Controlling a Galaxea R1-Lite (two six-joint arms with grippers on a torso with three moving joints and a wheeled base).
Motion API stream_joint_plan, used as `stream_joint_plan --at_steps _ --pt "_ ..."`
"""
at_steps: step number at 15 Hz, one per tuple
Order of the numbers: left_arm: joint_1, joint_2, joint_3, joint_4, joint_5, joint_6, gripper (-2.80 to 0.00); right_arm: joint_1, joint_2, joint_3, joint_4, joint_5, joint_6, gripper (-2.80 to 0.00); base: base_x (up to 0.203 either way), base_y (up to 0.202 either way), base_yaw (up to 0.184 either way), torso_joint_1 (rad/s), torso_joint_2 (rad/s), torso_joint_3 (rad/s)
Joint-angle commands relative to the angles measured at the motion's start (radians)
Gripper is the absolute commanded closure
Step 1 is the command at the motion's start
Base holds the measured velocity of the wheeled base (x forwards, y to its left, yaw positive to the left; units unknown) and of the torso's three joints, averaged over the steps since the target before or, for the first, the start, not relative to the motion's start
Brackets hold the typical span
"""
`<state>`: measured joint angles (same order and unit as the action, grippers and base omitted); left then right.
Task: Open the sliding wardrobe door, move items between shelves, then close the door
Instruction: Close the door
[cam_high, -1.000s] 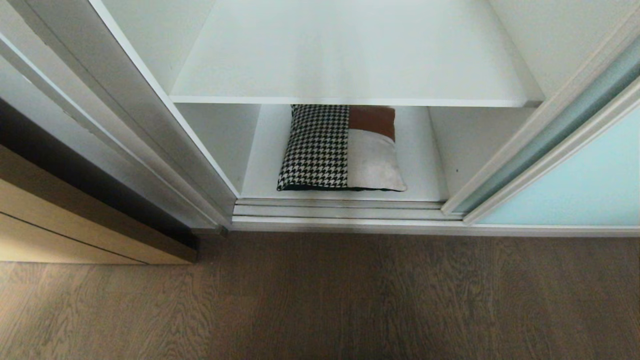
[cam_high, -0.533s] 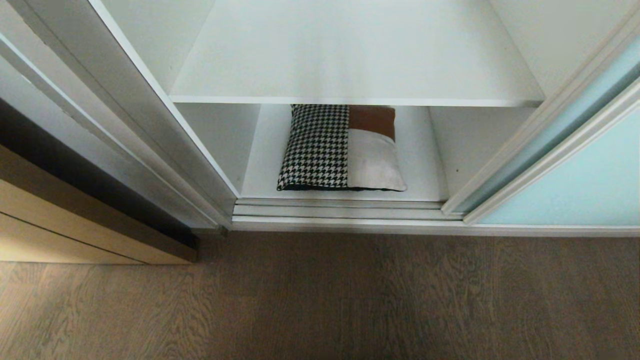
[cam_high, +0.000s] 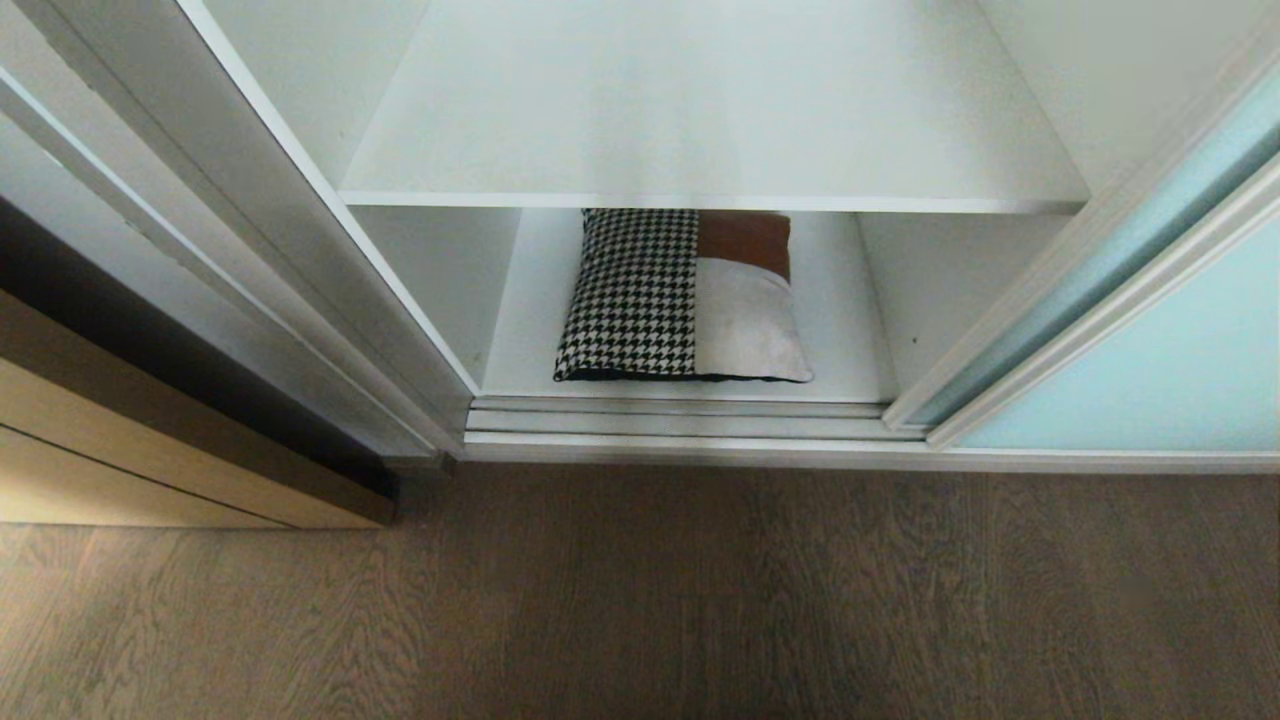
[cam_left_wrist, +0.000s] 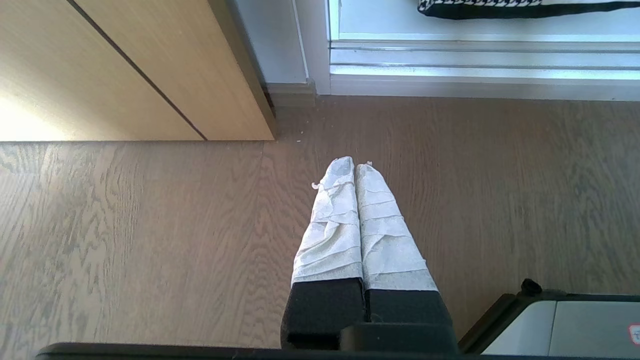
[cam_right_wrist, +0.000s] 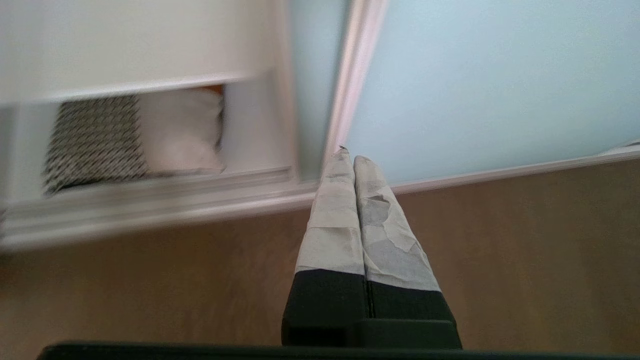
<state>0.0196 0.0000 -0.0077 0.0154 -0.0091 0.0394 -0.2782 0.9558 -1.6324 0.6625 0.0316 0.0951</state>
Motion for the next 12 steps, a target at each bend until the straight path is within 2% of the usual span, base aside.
stream_joint_plan --at_steps 1,3,5,9,12 --pt "0.0 0.003 0.0 0.0 0.0 0.001 0.0 -0.143 -0.019 0.033 -0.037 0.032 -0.003 0.0 0.0 0.0 0.0 0.0 0.0 0.0" --pt "0.0 0.003 0.0 0.0 0.0 0.001 0.0 -0.219 -0.003 0.04 -0.07 0.057 -0.004 0.0 0.0 0.0 0.0 0.0 0.0 0.0" --pt "0.0 0.003 0.0 0.0 0.0 0.001 0.0 -0.27 0.025 0.023 -0.076 0.132 -0.003 0.0 0.0 0.0 0.0 0.0 0.0 0.0" --pt "0.0 0.002 0.0 0.0 0.0 0.001 0.0 -0.409 0.077 0.02 -0.075 0.434 0.004 0.0 0.0 0.0 0.0 0.0 0.0 0.0" --pt "0.0 0.003 0.0 0.0 0.0 0.001 0.0 -0.478 0.134 0.007 -0.087 0.578 0.009 0.0 0.0 0.0 0.0 0.0 0.0 0.0"
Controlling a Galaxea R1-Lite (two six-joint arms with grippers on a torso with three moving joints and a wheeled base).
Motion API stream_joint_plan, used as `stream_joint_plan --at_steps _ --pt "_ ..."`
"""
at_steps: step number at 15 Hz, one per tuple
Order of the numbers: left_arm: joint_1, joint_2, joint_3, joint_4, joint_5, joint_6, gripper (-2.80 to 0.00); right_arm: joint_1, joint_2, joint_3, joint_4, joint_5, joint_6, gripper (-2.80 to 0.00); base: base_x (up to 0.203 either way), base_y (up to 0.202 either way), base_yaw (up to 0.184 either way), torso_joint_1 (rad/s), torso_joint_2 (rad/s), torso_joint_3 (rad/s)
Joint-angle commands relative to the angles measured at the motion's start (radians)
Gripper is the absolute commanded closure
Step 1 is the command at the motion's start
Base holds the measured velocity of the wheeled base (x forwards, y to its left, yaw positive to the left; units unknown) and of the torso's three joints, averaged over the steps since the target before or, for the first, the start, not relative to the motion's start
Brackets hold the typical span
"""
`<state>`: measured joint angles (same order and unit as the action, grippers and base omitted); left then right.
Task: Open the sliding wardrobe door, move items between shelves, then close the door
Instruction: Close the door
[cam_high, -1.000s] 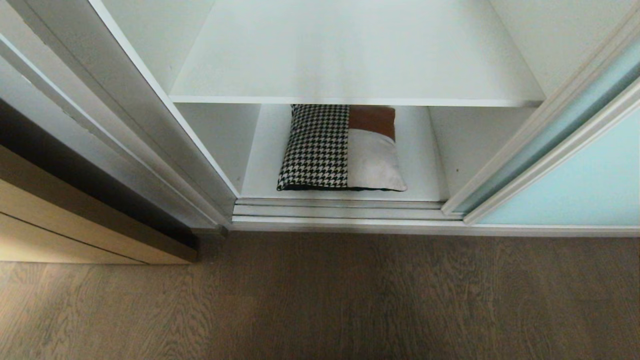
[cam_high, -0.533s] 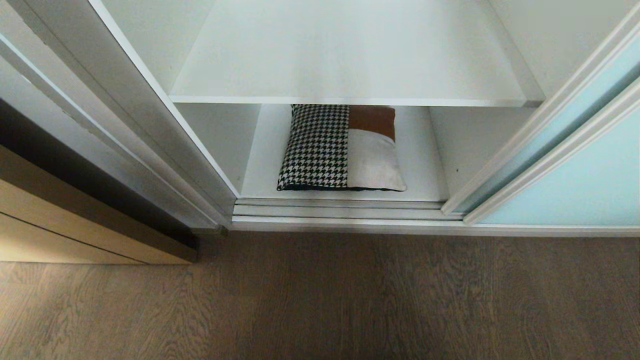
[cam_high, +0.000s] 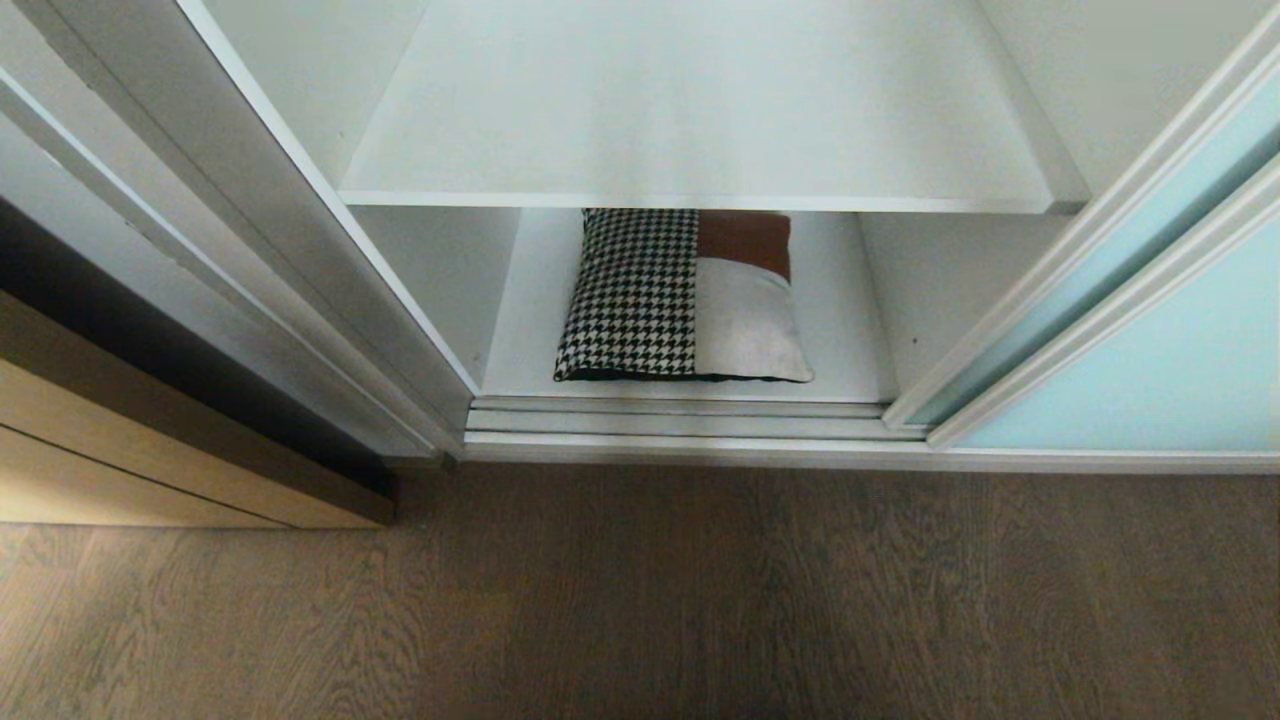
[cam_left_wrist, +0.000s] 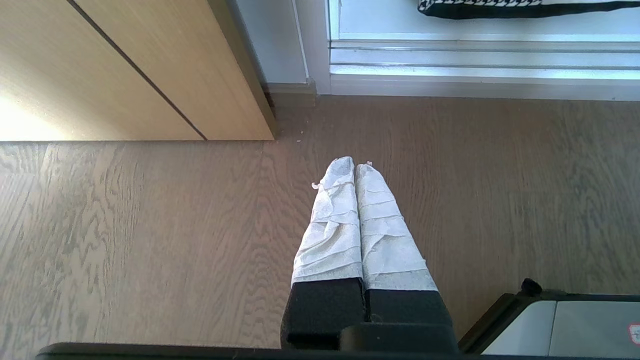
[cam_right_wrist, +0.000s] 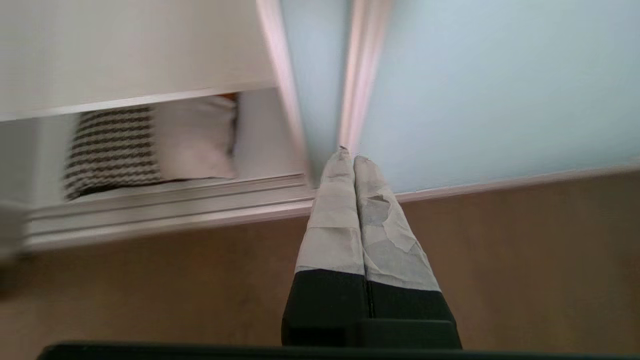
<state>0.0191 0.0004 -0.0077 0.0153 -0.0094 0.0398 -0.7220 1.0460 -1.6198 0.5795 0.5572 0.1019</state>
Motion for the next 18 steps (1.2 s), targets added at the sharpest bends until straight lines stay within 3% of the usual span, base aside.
stream_joint_plan --at_steps 1,3,7,9,13,18 --pt "0.001 0.002 0.001 0.0 0.0 0.0 0.0 -0.061 0.067 -0.006 -0.027 0.098 0.002 0.0 0.0 0.0 0.0 0.0 0.0 0.0" --pt "0.001 0.001 0.0 0.0 0.0 0.0 0.0 -0.121 0.104 -0.005 -0.059 0.208 0.011 0.0 0.0 0.0 0.0 0.0 0.0 0.0" --pt "0.0 0.002 0.0 0.0 0.0 0.0 0.0 -0.198 0.176 -0.006 -0.064 0.428 0.124 0.0 0.0 0.0 0.0 0.0 0.0 0.0" --pt "-0.001 0.003 0.001 0.0 0.0 0.0 0.0 -0.196 0.189 -0.006 -0.066 0.452 0.175 0.0 0.0 0.0 0.0 0.0 0.0 0.0" --pt "0.001 0.001 0.0 0.0 0.0 0.0 0.0 -0.144 0.184 -0.002 -0.045 0.453 0.178 0.0 0.0 0.0 0.0 0.0 0.0 0.0" --pt "0.001 0.001 0.0 0.0 0.0 0.0 0.0 -0.151 0.242 -0.042 -0.061 0.446 0.22 0.0 0.0 0.0 0.0 0.0 0.0 0.0"
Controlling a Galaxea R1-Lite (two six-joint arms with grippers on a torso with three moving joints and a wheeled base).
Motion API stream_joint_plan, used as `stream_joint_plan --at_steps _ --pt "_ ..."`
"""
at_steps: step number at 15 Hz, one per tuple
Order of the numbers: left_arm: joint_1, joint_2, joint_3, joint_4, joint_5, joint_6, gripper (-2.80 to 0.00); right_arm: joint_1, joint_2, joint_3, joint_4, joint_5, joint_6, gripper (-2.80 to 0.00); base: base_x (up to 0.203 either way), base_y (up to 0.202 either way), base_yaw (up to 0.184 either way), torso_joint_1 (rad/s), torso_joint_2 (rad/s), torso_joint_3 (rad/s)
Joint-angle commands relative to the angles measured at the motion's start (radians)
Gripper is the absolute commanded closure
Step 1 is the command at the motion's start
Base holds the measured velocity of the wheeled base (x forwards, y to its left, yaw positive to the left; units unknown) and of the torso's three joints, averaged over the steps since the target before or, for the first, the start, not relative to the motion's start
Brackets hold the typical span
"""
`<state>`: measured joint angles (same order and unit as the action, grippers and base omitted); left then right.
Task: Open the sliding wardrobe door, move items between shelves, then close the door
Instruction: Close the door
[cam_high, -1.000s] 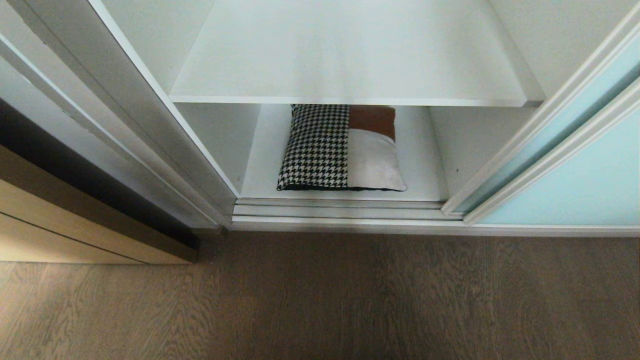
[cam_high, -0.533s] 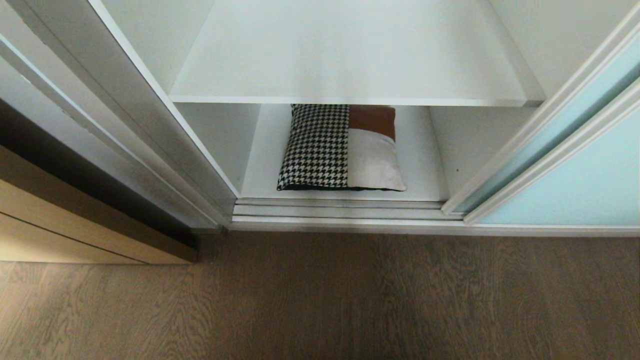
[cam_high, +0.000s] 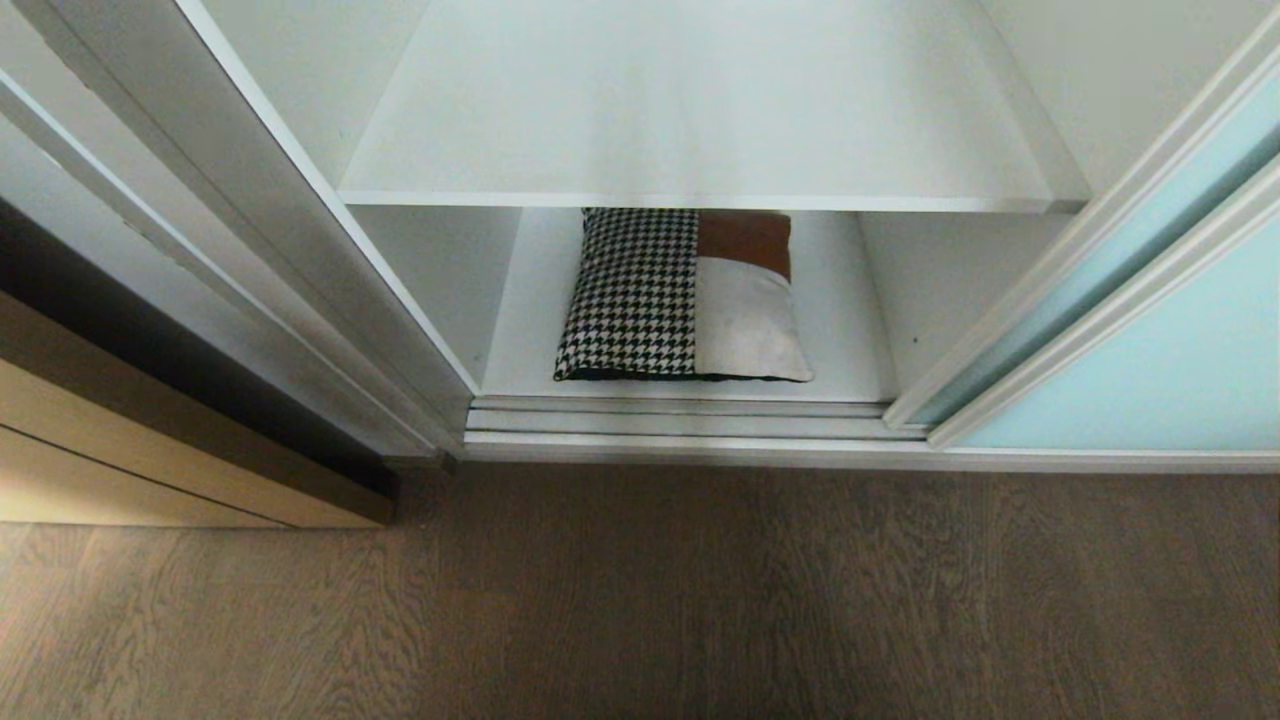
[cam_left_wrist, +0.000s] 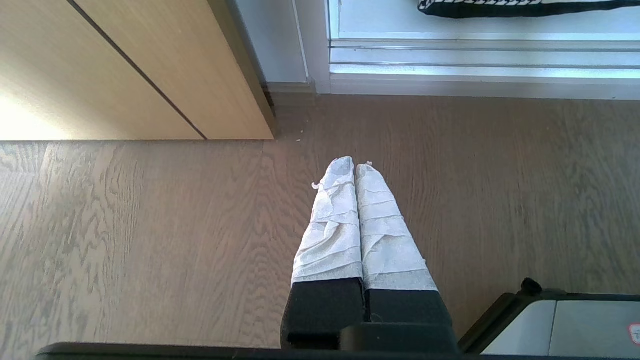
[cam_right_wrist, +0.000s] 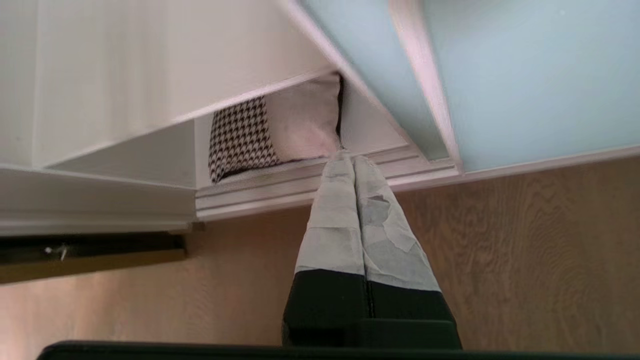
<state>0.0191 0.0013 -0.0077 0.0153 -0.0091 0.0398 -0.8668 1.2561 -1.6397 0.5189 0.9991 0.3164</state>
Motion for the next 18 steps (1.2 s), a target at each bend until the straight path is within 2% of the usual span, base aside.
stream_joint_plan --at_steps 1,5,11,14,18 --pt "0.001 0.002 0.001 0.0 0.0 0.0 0.0 -0.016 0.052 -0.042 -0.01 0.003 0.016 0.0 0.0 0.0 0.0 0.0 0.0 0.0" --pt "0.001 0.001 0.0 0.0 0.0 0.0 0.0 -0.051 0.12 -0.103 -0.05 0.004 0.079 0.0 0.0 0.0 0.0 0.0 0.0 0.0" --pt "0.001 0.002 0.0 0.0 0.0 0.0 0.0 -0.041 0.191 -0.166 -0.048 0.007 0.099 0.0 0.0 0.0 0.0 0.0 0.0 0.0" --pt "0.001 0.001 0.0 0.0 0.0 0.0 0.0 0.002 0.232 -0.222 -0.049 0.005 0.154 0.0 0.0 0.0 0.0 0.0 0.0 0.0" --pt "0.001 0.002 0.0 0.0 0.0 0.0 0.0 0.083 0.284 -0.267 -0.042 -0.045 0.162 0.0 0.0 0.0 0.0 0.0 0.0 0.0"
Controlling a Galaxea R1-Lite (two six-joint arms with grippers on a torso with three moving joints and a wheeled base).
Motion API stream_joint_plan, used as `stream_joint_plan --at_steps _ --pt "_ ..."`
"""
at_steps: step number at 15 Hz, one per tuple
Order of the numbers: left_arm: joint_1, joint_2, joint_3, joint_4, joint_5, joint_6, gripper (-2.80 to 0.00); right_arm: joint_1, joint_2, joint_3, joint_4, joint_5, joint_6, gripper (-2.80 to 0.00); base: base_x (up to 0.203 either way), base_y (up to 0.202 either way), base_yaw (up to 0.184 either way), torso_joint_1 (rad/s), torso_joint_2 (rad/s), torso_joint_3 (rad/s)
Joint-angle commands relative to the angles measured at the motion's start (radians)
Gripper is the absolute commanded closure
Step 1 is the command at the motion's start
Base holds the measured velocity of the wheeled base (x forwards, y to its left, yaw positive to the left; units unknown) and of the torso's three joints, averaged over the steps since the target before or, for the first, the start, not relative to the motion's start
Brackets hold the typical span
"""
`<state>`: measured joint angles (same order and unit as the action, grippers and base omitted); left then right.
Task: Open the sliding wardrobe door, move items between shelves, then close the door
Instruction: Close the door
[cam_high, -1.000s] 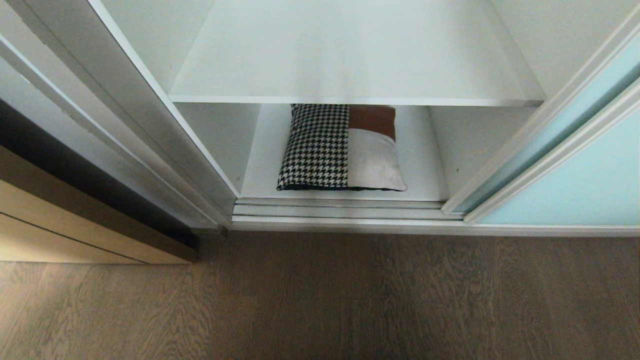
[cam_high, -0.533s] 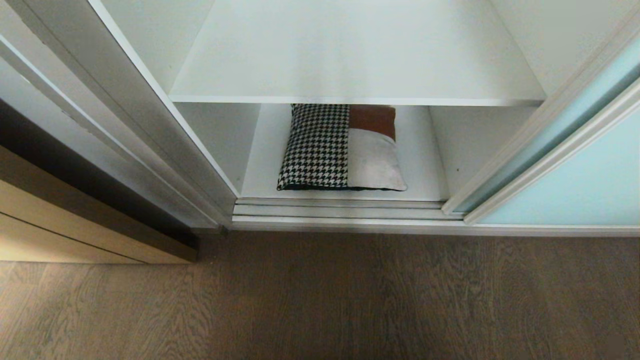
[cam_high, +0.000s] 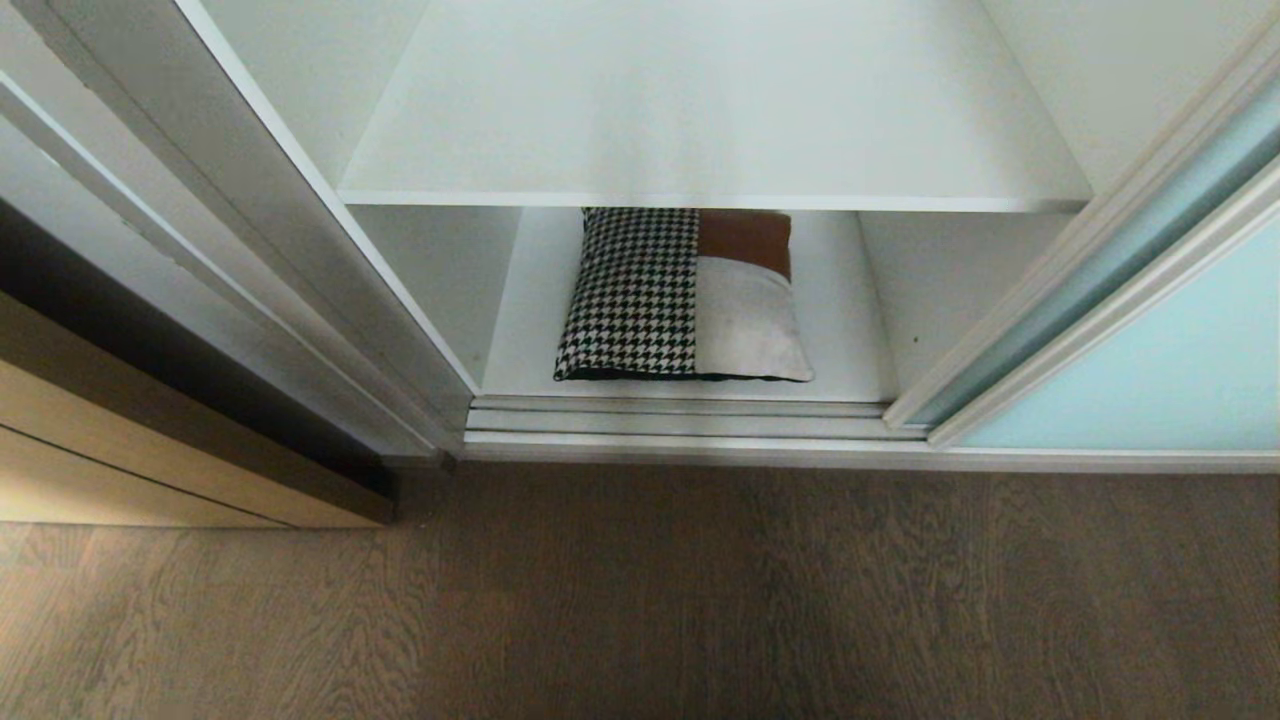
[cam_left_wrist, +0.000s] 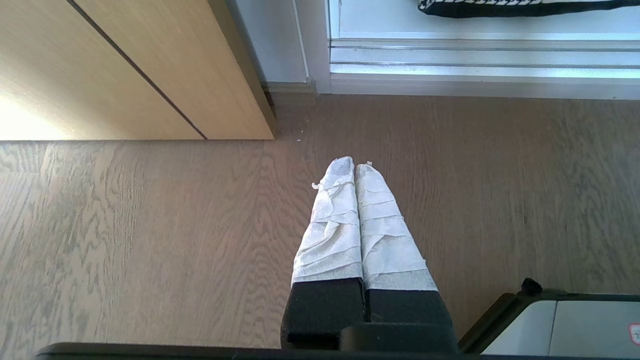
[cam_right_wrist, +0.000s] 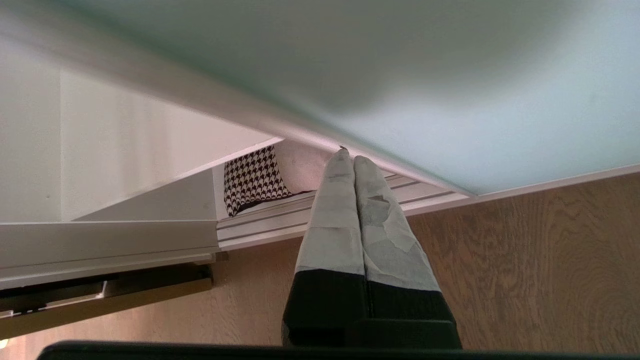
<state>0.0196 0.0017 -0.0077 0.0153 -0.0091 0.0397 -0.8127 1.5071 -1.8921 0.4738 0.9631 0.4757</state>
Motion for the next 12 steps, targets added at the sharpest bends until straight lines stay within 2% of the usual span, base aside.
stream_joint_plan --at_steps 1,9,12 --pt "0.0 0.001 0.0 0.0 0.0 0.0 0.0 0.036 0.045 -0.026 0.002 -0.019 0.004 0.0 0.0 0.0 0.0 0.0 0.0 0.0" --pt "0.0 0.001 0.0 0.0 0.0 0.0 0.0 0.04 0.099 -0.039 -0.072 -0.023 0.009 0.0 0.0 0.0 0.0 0.0 0.0 0.0" --pt "0.0 0.0 0.0 0.0 0.0 0.0 0.0 0.087 0.086 -0.038 -0.068 -0.023 0.041 0.0 0.0 0.0 0.0 0.0 0.0 0.0"
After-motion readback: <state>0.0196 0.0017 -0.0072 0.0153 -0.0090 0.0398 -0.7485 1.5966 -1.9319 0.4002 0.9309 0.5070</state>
